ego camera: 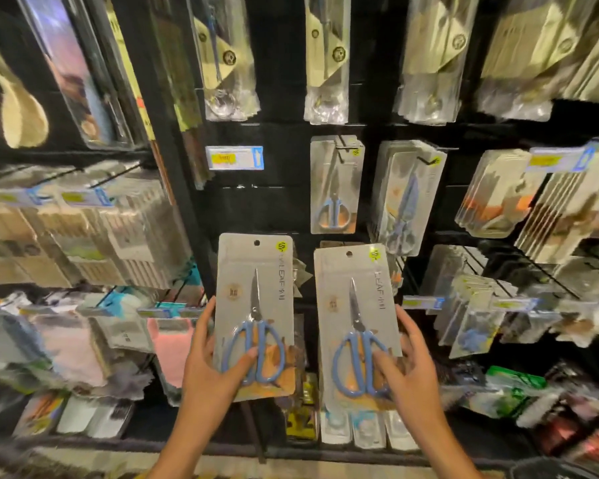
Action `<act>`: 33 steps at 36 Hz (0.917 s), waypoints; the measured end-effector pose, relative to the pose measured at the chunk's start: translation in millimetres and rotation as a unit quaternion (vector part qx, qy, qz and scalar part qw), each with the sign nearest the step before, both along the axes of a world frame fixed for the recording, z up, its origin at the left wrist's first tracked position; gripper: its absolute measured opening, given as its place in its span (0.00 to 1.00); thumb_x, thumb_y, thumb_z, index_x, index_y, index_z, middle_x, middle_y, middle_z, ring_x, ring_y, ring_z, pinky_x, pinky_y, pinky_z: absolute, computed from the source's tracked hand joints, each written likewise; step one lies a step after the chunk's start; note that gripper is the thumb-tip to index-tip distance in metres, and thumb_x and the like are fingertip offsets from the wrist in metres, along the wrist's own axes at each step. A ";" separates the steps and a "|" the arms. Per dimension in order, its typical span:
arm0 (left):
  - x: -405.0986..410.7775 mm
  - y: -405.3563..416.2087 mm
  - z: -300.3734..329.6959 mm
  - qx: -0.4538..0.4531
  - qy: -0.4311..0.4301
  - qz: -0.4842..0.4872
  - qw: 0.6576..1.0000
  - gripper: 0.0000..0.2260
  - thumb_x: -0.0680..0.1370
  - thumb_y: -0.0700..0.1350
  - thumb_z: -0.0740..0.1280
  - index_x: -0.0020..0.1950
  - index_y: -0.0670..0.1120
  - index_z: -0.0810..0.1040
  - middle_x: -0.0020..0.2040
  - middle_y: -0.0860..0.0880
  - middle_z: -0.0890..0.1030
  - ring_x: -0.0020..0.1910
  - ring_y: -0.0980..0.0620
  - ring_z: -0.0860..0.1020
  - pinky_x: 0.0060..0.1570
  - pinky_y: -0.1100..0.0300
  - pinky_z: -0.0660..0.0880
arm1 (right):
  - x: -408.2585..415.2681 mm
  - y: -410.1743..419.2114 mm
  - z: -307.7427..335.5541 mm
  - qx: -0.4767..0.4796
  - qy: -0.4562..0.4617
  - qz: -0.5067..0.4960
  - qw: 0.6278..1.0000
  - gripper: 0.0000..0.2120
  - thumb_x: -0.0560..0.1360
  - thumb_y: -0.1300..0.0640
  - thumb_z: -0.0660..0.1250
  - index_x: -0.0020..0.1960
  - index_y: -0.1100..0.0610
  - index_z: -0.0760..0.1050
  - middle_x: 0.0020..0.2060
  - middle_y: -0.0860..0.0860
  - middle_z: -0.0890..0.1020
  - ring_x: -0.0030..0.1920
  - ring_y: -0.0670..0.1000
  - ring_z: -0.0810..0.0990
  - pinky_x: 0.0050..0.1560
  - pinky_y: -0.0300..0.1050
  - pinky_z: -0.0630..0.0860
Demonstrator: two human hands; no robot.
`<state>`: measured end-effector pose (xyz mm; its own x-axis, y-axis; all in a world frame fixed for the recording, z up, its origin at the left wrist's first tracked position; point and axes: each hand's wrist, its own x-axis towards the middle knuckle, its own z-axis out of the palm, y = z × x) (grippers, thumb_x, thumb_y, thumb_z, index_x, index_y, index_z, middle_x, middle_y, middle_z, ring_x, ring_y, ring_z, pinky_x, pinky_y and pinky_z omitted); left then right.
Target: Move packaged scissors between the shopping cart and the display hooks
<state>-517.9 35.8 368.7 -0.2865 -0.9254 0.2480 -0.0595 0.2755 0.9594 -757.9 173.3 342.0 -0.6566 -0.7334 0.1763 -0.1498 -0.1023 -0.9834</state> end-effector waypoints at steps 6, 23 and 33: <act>9.1 -36.3 8.1 -0.003 0.016 0.005 1.000 0.39 0.72 0.38 0.76 0.74 0.64 0.62 0.64 0.71 0.73 0.62 0.76 0.70 0.59 0.71 0.71 | 14.1 -43.7 4.8 -0.013 0.009 0.004 1.000 0.30 0.79 0.66 0.67 0.76 0.45 0.64 0.64 0.45 0.80 0.54 0.39 0.83 0.44 0.33 0.81; 57.4 -109.8 28.5 -0.022 0.045 -0.010 0.999 0.40 0.69 0.46 0.76 0.73 0.71 0.62 0.70 0.69 0.71 0.69 0.63 0.72 0.70 0.48 0.70 | 48.9 -134.4 16.0 -0.070 0.024 0.001 0.997 0.30 0.79 0.66 0.67 0.74 0.42 0.66 0.64 0.38 0.79 0.61 0.44 0.81 0.51 0.36 0.81; 64.1 -125.8 42.0 -0.053 0.056 0.008 0.997 0.39 0.72 0.42 0.74 0.75 0.69 0.61 0.68 0.78 0.66 0.67 0.74 0.66 0.73 0.55 0.62 | 55.4 -170.8 22.2 -0.084 0.033 0.020 0.996 0.32 0.79 0.66 0.67 0.73 0.37 0.66 0.69 0.40 0.76 0.67 0.40 0.76 0.60 0.42 0.80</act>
